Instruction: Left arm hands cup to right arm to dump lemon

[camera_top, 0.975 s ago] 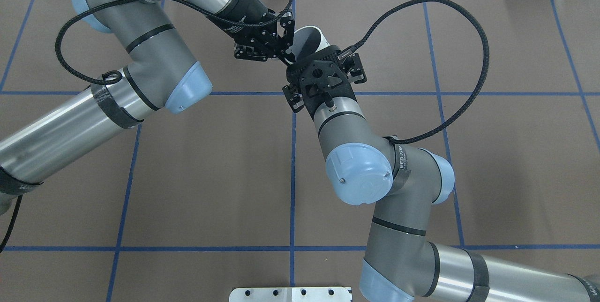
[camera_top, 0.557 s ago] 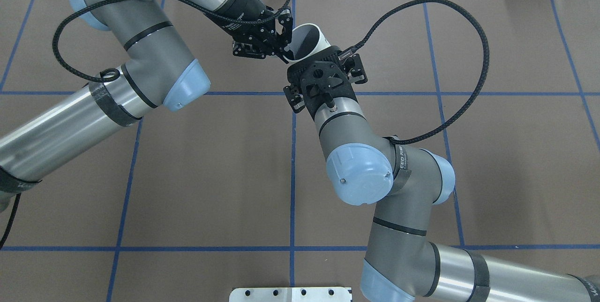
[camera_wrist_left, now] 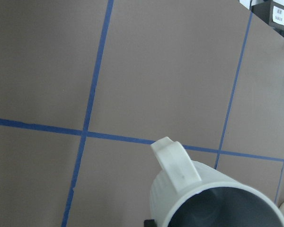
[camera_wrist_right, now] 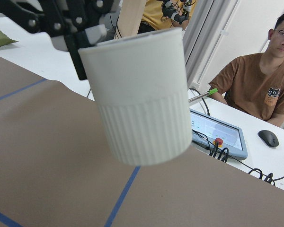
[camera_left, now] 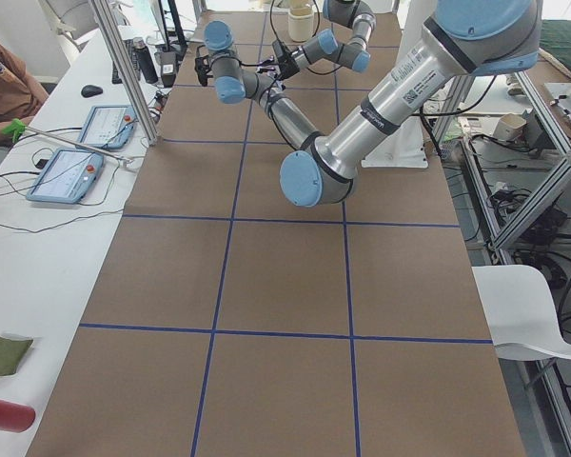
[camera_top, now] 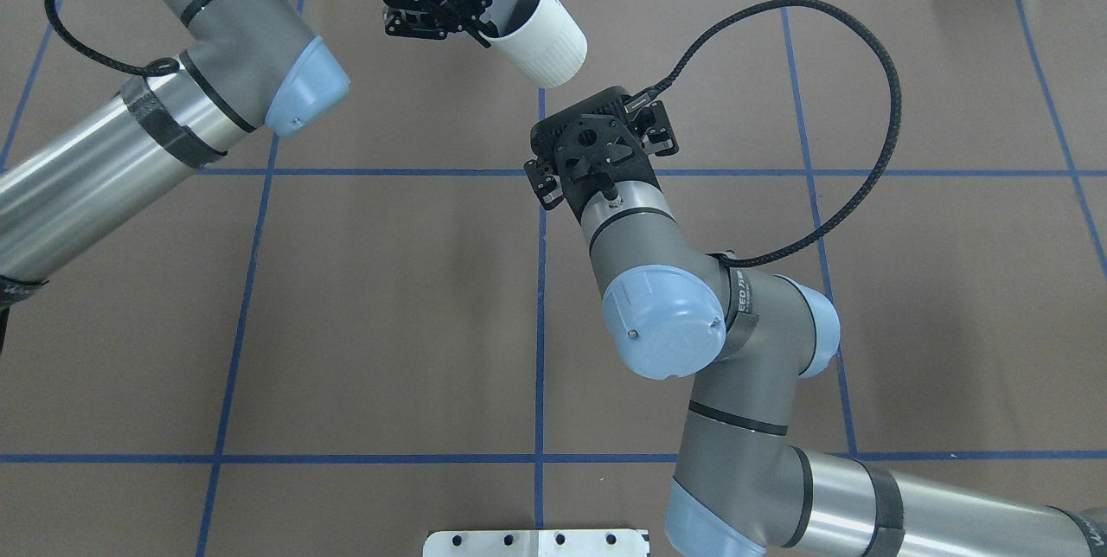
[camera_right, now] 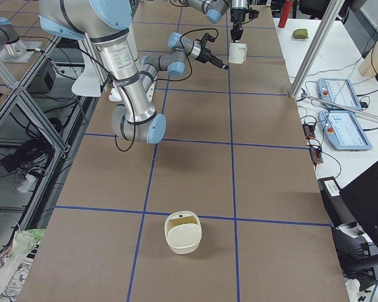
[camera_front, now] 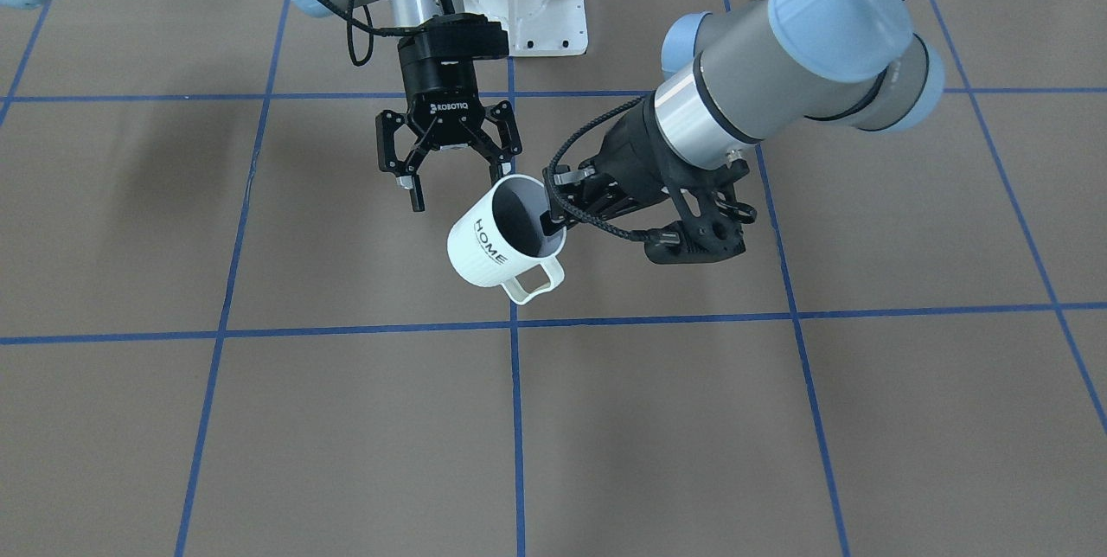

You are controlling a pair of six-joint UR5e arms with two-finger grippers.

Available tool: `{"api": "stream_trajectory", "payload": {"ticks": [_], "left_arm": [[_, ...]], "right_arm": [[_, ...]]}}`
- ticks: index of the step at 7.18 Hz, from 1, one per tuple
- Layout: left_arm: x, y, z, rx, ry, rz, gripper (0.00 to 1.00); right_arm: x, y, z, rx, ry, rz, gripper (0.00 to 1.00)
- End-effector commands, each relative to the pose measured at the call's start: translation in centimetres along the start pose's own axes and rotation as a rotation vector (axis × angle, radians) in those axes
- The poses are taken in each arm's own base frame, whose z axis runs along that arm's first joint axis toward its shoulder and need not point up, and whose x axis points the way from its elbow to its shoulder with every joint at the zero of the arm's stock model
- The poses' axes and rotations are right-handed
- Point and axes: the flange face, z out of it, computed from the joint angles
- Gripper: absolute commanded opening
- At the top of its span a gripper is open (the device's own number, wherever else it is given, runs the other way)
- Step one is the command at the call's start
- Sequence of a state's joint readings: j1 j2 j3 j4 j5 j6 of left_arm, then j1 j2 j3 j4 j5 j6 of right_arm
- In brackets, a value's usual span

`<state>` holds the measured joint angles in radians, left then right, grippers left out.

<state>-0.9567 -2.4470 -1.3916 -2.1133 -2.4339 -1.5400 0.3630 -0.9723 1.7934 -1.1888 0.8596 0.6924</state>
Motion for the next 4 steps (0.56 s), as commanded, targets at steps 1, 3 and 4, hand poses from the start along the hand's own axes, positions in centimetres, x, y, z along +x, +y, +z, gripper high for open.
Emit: {"api": "stream_trajectory", "payload": {"ticks": [1, 3, 4], "left_arm": [[-2.9, -6.0, -1.4, 0.069, -0.048, -0.039, 0.0], [-8.0, -12.0, -2.5, 0.109, -0.137, -0.016, 0.0], [-9.3, -13.8, -3.8, 0.112, -0.198, 0.005, 0.0]], "right_arm": [[-0.1, -0.3, -0.2, 0.0, -0.008, 0.001, 0.99], [1.4, -1.1, 0.8, -0.023, 0.005, -0.007, 0.99], [2.4, -1.5, 1.4, -0.028, 0.031, -0.019, 0.99]]}}
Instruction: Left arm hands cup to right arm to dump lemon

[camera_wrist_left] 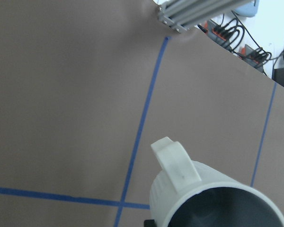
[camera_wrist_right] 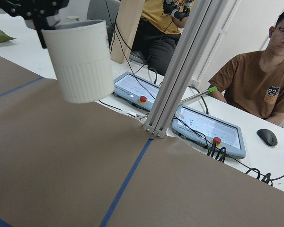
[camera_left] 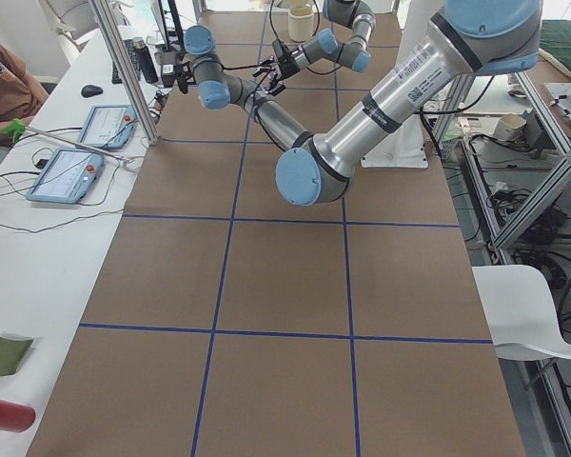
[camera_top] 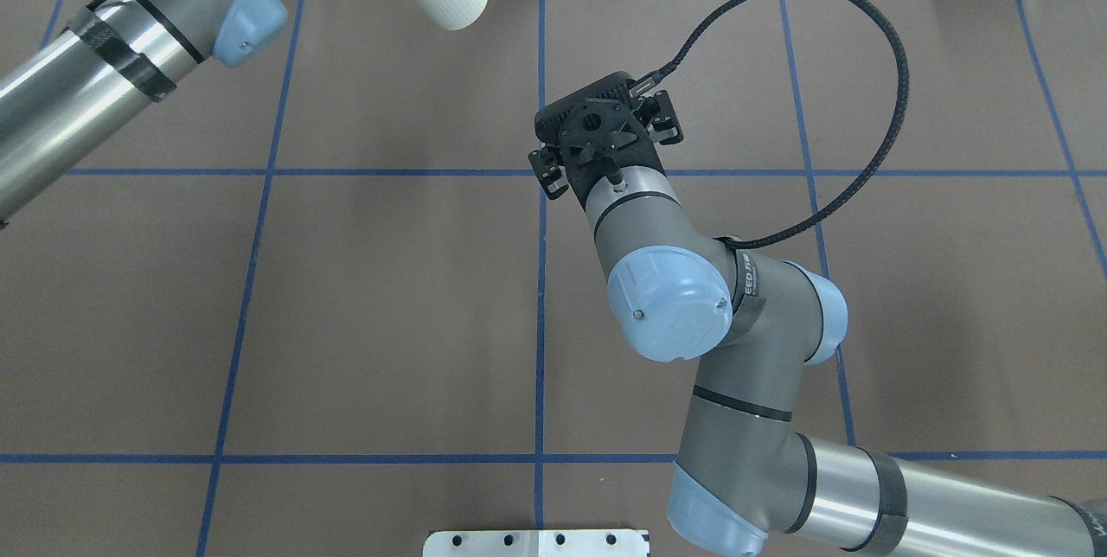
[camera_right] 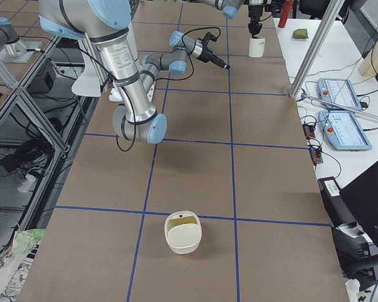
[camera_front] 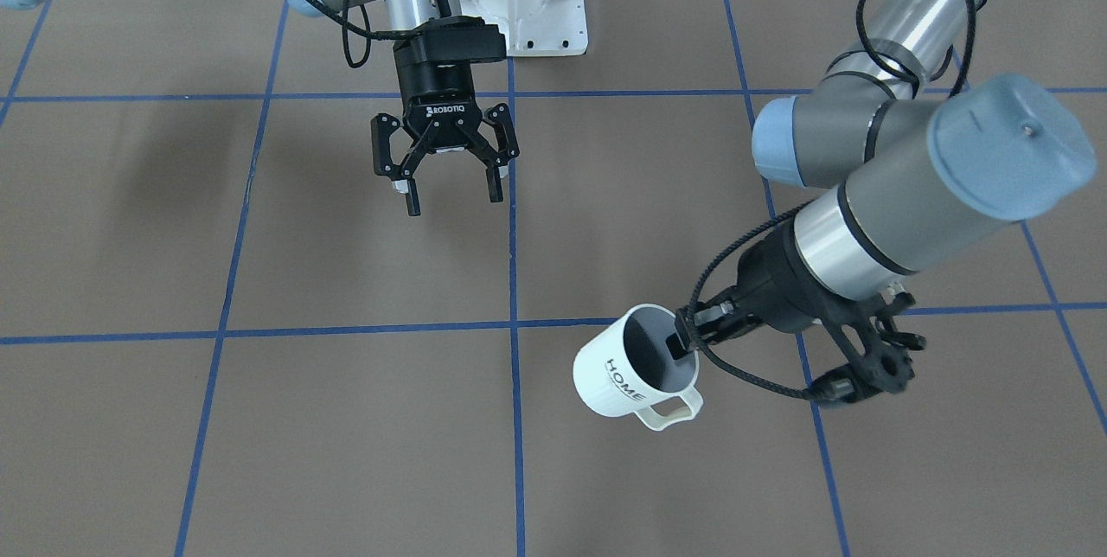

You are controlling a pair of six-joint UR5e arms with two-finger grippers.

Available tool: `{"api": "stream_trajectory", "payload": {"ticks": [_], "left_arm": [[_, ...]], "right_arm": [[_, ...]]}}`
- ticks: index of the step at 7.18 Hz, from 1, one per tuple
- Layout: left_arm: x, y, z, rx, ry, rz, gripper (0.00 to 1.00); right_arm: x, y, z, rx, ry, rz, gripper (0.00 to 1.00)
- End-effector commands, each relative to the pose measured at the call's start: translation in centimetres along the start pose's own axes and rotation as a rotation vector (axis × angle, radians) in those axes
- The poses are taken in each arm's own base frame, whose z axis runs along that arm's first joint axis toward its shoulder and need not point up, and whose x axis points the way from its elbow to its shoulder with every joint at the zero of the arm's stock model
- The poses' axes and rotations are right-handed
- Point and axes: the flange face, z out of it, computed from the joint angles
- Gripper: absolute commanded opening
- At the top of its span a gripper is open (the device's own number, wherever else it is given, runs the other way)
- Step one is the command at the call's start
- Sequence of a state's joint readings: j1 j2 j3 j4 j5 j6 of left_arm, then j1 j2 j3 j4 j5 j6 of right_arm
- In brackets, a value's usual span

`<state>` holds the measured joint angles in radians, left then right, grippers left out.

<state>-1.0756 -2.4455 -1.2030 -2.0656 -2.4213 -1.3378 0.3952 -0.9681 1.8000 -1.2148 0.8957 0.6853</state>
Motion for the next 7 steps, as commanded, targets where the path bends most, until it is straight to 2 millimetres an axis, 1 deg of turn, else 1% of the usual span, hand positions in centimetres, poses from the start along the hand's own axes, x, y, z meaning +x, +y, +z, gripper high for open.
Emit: {"api": "stream_trajectory", "payload": {"ticks": [1, 2, 3, 4, 5, 6, 7], "left_arm": [[-3.7, -4.3, -1.8, 0.002, -0.136, 0.043, 0.0], [-5.3, -5.9, -3.0, 0.021, -0.202, 0.105, 0.0], [-9.2, -6.9, -2.6, 0.022, -0.282, 0.159, 0.0], [-14.5, -7.3, -2.4, 0.023, -0.344, 0.202, 0.0], [-21.3, -6.6, -2.5, 0.013, -0.394, 0.256, 0.0], [-26.9, -5.3, -3.6, -0.003, -0.415, 0.29, 0.0], [-30.5, -3.4, -4.6, -0.011, -0.423, 0.308, 0.0]], "right_arm": [[2.1, -0.7, 1.4, -0.025, 0.058, -0.032, 0.99], [3.2, -1.1, 2.1, -0.024, 0.082, -0.039, 0.99], [4.0, -1.1, 2.5, -0.027, 0.093, -0.066, 0.99], [5.0, -1.5, 3.0, -0.045, 0.082, -0.065, 0.99], [6.8, -2.3, 3.8, -0.08, 0.057, -0.049, 0.99], [9.9, -3.5, 5.0, -0.135, 0.014, -0.047, 0.99], [13.5, -5.1, 5.9, -0.196, -0.045, -0.037, 0.99]]}}
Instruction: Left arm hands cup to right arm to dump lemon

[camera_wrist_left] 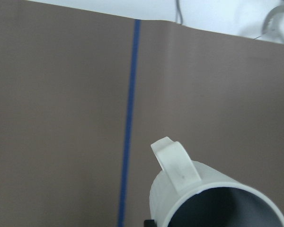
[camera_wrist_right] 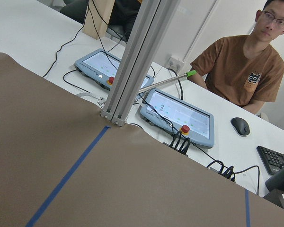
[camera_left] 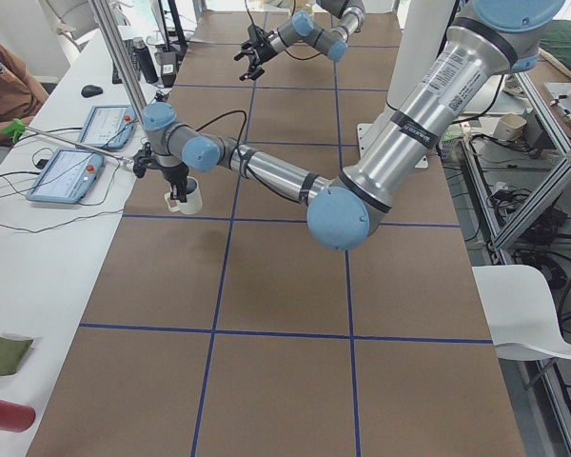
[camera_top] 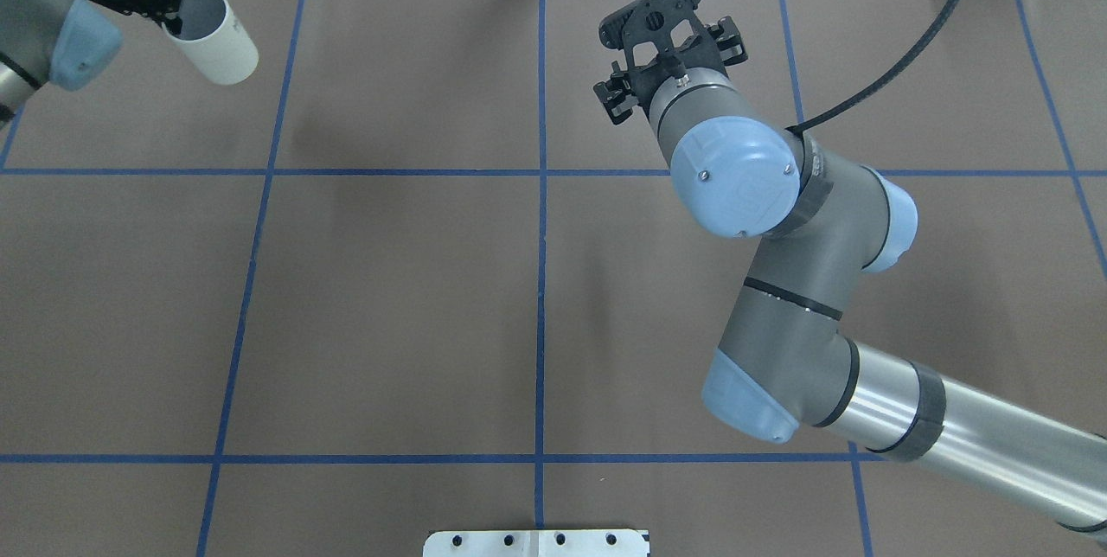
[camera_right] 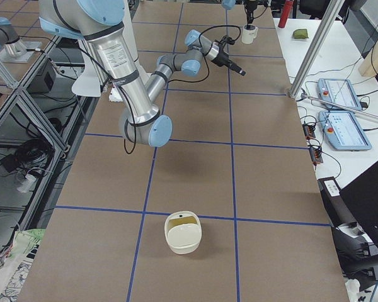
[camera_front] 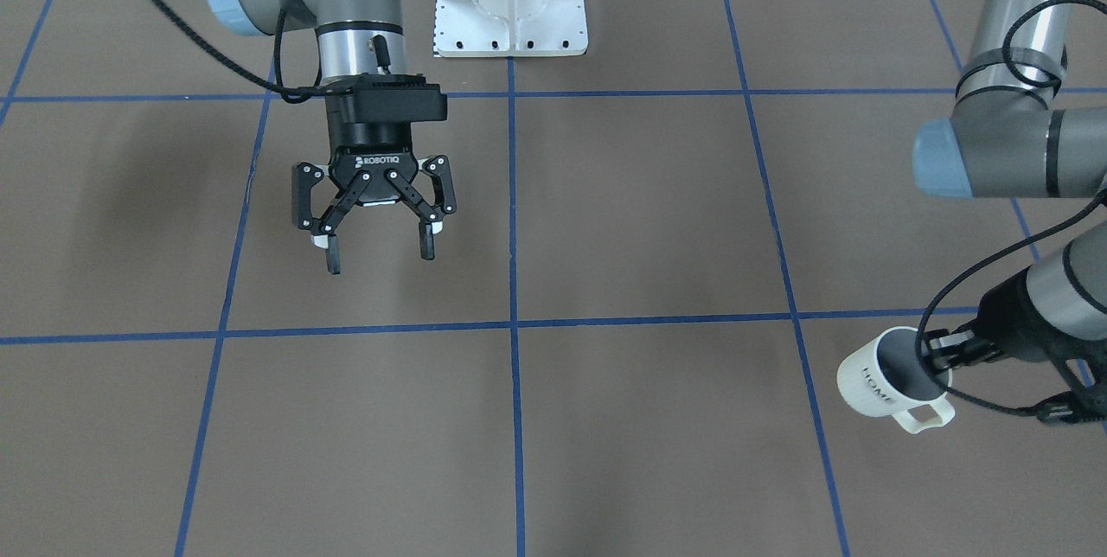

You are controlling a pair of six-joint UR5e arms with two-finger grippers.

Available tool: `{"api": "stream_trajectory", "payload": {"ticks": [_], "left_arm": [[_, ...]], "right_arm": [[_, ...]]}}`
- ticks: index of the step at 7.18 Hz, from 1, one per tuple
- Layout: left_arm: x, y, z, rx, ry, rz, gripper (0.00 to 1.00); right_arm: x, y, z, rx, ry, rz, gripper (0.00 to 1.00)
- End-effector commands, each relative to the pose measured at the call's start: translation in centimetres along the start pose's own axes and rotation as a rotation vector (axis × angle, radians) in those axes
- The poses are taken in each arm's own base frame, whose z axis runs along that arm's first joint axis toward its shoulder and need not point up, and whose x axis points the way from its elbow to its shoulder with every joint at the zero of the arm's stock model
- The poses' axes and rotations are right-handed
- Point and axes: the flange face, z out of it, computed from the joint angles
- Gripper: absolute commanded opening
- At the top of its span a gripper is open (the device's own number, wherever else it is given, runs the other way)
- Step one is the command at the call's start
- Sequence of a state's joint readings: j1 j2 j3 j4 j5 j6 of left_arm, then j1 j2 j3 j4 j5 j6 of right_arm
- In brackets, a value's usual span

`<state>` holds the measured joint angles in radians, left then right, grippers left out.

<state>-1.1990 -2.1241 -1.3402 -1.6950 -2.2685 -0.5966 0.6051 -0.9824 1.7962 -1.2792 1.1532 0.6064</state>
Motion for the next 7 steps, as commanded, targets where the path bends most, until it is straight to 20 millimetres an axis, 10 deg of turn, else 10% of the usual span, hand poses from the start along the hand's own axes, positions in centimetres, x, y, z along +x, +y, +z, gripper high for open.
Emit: {"api": "stream_trajectory", "payload": {"ticks": [1, 4, 7], "left_arm": [[-6.6, 5.9, 1.2, -0.017, -0.026, 0.039, 0.0], [-10.8, 11.8, 2.2, -0.027, -0.077, 0.029, 0.0], [-12.1, 15.4, 4.0, -0.074, -0.083, 0.03, 0.0]], "right_arm": [[7.7, -2.6, 1.4, -0.145, -0.13, 0.034, 0.99], [23.9, -0.9, 1.3, -0.415, -0.336, 0.149, 0.99], [31.5, 0.5, -0.1, -0.622, -0.335, 0.227, 0.99]]}}
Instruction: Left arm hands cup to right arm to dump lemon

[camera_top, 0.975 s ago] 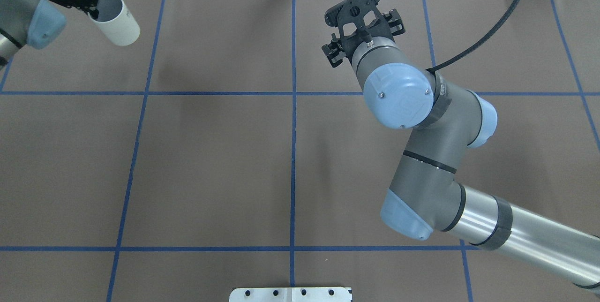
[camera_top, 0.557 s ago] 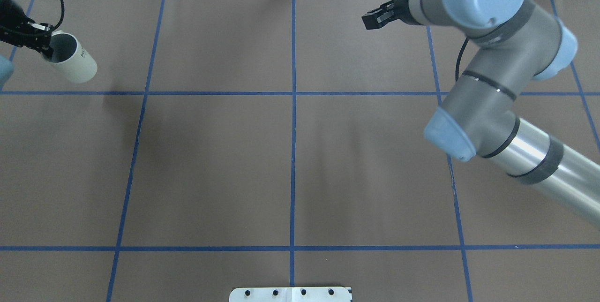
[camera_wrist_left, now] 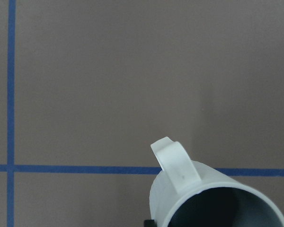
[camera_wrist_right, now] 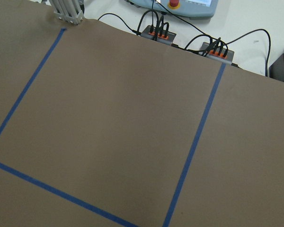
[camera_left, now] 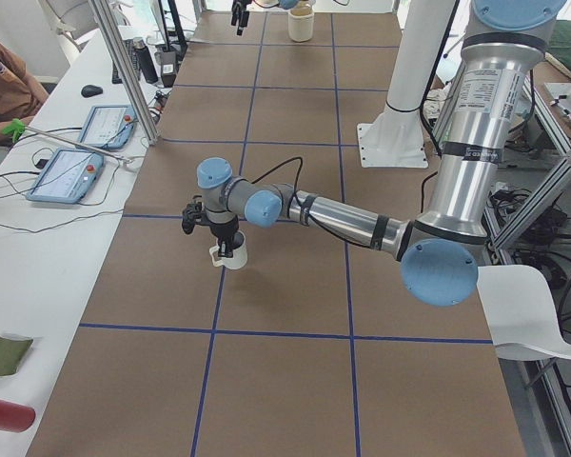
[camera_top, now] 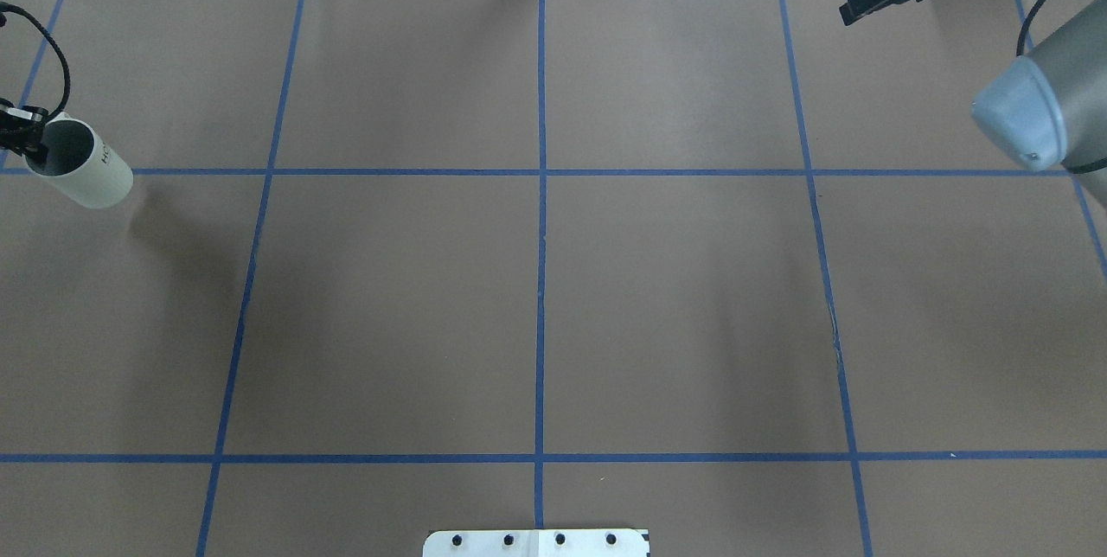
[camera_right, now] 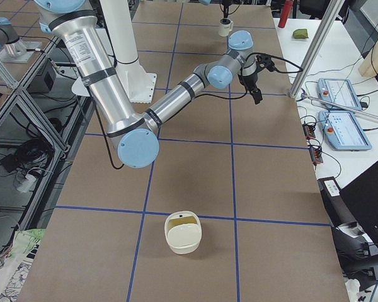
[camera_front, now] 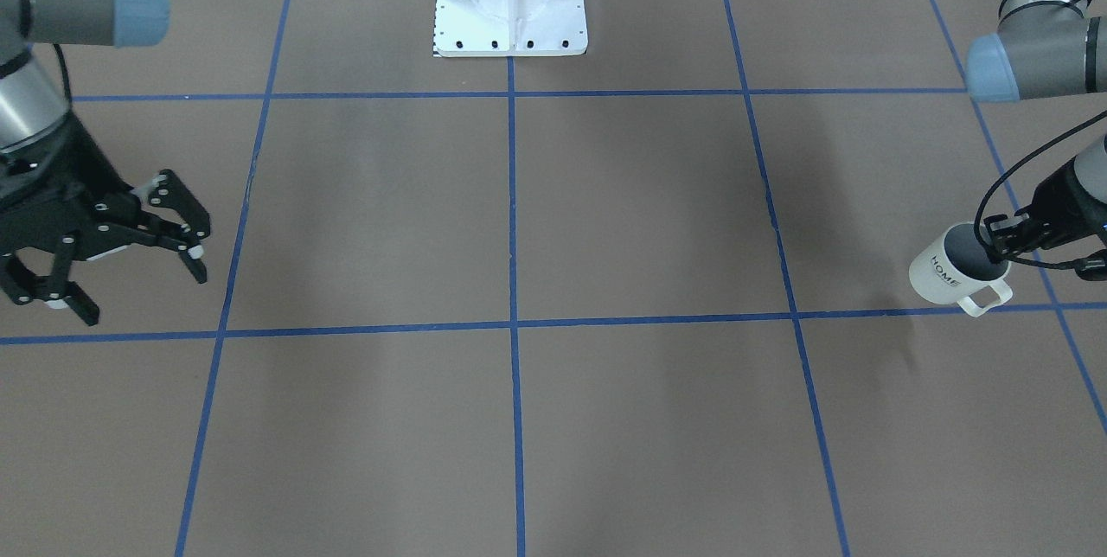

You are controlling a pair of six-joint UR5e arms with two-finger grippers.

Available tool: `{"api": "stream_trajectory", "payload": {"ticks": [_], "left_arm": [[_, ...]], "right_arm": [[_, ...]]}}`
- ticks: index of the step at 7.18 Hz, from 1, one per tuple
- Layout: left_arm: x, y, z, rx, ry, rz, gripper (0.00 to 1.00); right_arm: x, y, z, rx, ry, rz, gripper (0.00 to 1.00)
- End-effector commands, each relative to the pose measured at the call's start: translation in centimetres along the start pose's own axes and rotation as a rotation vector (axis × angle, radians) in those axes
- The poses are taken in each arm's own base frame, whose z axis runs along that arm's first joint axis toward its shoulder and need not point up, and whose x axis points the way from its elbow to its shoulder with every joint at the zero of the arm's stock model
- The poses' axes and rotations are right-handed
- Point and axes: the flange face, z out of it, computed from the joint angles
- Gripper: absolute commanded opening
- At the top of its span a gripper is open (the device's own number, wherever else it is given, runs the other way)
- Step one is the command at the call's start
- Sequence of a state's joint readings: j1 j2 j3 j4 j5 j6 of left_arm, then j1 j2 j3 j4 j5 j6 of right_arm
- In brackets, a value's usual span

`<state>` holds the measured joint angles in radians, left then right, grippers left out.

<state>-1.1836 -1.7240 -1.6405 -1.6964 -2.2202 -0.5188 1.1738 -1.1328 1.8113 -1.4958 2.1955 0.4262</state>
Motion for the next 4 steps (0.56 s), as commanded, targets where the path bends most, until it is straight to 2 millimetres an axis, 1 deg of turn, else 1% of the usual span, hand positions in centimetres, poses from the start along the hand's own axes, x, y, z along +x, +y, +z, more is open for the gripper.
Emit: {"api": "stream_trajectory", "payload": {"ticks": [1, 2, 3, 4], "left_arm": [[0.1, 2.8, 2.4, -0.054, -0.004, 0.011, 0.0], [1.2, 3.8, 2.7, -0.073, 0.014, 0.024, 0.0], [1.1, 5.3, 3.0, -0.097, 0.027, 0.028, 0.0], [0.9, 6.7, 3.0, -0.118, 0.047, 0.029, 0.0]], "right_arm": [[2.9, 1.0, -1.8, -0.108, 0.021, 0.068, 0.99], [3.2, 1.4, -2.4, -0.122, 0.031, 0.086, 1.0], [3.3, 1.8, -2.8, -0.151, 0.044, 0.115, 1.0], [3.6, 2.1, -2.9, -0.194, 0.062, 0.155, 1.0]]}}
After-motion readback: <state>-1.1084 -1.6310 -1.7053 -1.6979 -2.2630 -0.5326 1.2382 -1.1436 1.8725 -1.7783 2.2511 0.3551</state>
